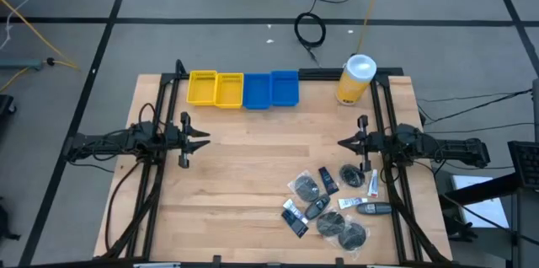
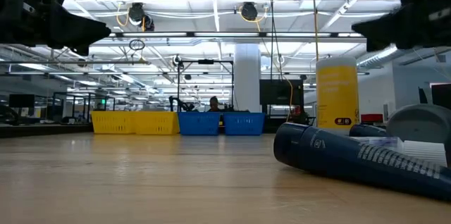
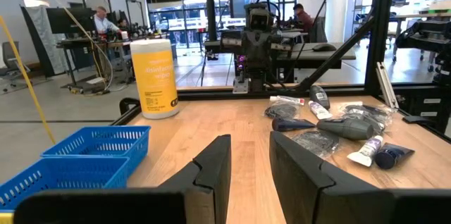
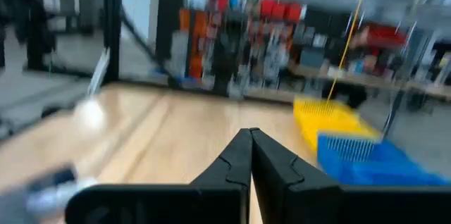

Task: Pick & Place Travel size toiletries
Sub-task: Put the blue shave cream into the left yellow bin

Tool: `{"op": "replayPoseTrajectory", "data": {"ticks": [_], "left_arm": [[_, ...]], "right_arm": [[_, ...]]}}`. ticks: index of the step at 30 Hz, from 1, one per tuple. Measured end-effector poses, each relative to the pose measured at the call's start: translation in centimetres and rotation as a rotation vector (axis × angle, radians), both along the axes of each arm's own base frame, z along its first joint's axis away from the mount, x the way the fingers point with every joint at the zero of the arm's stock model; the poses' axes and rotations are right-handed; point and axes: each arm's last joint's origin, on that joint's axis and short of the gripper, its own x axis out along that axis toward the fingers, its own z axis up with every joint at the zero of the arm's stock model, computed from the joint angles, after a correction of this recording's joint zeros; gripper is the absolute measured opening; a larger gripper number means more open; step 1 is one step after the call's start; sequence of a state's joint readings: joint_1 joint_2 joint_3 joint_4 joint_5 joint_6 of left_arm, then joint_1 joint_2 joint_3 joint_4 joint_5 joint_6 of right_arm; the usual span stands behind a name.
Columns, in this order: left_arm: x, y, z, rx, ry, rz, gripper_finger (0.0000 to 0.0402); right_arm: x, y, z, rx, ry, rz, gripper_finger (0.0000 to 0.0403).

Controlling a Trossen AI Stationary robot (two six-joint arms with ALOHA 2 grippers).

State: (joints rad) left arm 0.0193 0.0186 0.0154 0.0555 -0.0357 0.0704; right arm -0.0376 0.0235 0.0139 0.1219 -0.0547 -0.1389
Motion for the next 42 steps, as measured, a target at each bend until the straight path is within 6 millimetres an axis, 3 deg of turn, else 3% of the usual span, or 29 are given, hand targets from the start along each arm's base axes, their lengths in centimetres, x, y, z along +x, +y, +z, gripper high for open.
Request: {"op": "replayPoseTrajectory", "data": {"ticks": [5, 12, 18, 25, 32, 35, 42], "left_arm": [[0.0, 0.0, 0.0, 0.0, 0.0, 0.0, 0.0097], [0.0, 0.0, 0.0, 0.0, 0.0, 0.0, 0.0097], [0.0, 0.0, 0.0, 0.0, 0.0, 0.0, 0.0097], [0.0, 0.1, 0.0, 0.035, 0.002, 0.02, 0.0097], [0.0, 0.0, 0.1, 0.006, -0.01, 0.018, 0.0097], [0.0, 0.0, 0.1, -0.068, -0.014, 0.013, 0.0097], [0.0, 0.1, 0.2, -0.231, -0.032, 0.004, 0.0097]], "right_arm": [[-0.2, 0.2, 1.4, 0.232, -0.14, 0.094, 0.0], [0.0, 0.3, 1.9, 0.367, -0.176, 0.117, 0.0005], [1.5, 1.2, 0.4, 0.433, -0.025, -0.086, 0.0042], [2.9, 2.9, -3.0, 0.376, 0.327, -0.244, 0.0143], [5.2, 5.8, -1.7, 0.492, 0.618, -0.212, 0.0248], [6.3, 7.3, -1.1, 0.522, 0.683, -0.232, 0.0264], [7.9, 8.9, -2.4, 0.468, 0.787, -0.415, 0.0252]]}}
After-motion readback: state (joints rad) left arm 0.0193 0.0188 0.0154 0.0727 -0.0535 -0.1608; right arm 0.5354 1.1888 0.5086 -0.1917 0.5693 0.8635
